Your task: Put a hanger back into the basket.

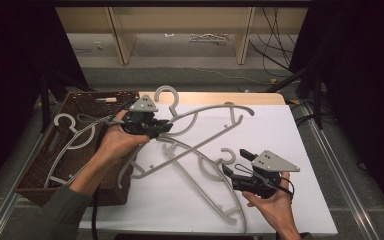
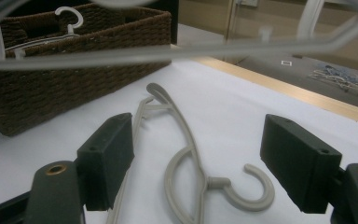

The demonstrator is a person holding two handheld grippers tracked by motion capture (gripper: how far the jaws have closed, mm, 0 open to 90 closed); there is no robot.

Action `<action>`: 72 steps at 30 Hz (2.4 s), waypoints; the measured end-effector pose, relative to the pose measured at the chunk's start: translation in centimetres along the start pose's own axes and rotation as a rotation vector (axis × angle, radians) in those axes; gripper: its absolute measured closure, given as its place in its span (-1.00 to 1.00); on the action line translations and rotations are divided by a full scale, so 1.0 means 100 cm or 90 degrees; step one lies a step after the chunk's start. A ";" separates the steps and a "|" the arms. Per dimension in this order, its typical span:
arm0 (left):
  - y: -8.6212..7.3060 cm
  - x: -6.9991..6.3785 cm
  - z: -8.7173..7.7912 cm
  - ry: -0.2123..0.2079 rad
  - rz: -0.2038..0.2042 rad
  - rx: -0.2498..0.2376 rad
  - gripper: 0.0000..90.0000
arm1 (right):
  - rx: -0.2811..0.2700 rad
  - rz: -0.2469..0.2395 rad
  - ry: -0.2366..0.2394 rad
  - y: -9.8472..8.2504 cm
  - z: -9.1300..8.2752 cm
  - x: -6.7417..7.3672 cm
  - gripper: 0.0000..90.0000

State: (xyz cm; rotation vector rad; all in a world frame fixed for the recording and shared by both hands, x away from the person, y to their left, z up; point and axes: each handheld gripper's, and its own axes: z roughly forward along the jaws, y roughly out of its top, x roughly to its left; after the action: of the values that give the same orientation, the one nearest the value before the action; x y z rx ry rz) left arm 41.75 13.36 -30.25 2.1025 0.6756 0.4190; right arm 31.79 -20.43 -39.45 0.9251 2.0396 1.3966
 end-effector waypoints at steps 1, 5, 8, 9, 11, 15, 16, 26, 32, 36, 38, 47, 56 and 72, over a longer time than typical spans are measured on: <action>0.001 0.002 -0.003 0.003 -0.002 -0.002 0.83 | 0.000 0.000 -0.001 -0.001 0.000 0.000 -0.43; 0.003 0.011 -0.017 0.017 -0.008 -0.011 0.83 | 0.008 0.004 0.004 -0.003 0.001 0.000 -0.44; -0.001 0.021 -0.028 0.040 -0.010 -0.013 0.83 | 0.007 0.007 0.010 -0.005 0.003 0.000 -0.44; -0.003 0.025 -0.031 0.047 -0.014 -0.012 0.83 | 0.012 0.004 0.006 -0.005 0.002 0.000 -0.44; -0.008 0.032 -0.037 0.070 -0.018 -0.008 0.83 | 0.012 0.005 0.005 -0.006 0.002 -0.001 -0.44; -0.016 0.045 -0.049 0.081 -0.030 -0.005 0.83 | 0.022 0.014 0.002 -0.010 0.004 -0.003 -0.46; -0.017 0.048 -0.052 0.089 -0.035 -0.004 0.83 | 0.017 0.018 0.006 -0.011 0.005 -0.003 -0.46; -0.031 0.081 -0.083 0.152 -0.061 -0.013 0.83 | 0.037 0.017 -0.004 -0.013 0.004 -0.005 -0.45; -0.049 0.103 -0.094 0.187 -0.078 -0.018 0.83 | 0.033 0.013 0.000 -0.014 0.005 -0.006 -0.45; -0.059 0.119 -0.099 0.209 -0.075 -0.015 0.83 | 0.031 0.026 0.009 -0.016 0.007 -0.005 -0.45; -0.064 0.125 -0.099 0.226 -0.089 -0.019 0.83 | 0.031 0.015 0.000 -0.015 0.006 -0.007 -0.44; -0.094 0.145 -0.106 0.268 -0.105 -0.014 0.83 | 0.034 0.026 0.005 -0.016 0.007 -0.007 -0.44; -0.127 0.162 -0.110 0.295 -0.139 -0.005 0.83 | 0.032 0.018 0.002 -0.017 0.007 -0.008 -0.44; -0.158 0.167 -0.117 0.313 -0.154 0.003 0.83 | 0.036 0.021 0.000 -0.017 0.006 -0.010 -0.47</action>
State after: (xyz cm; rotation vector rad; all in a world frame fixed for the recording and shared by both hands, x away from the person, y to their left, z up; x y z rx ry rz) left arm 44.12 38.46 -35.73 1.8996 1.1997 0.8067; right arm 32.44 -21.22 -41.20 0.9875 2.0829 1.3616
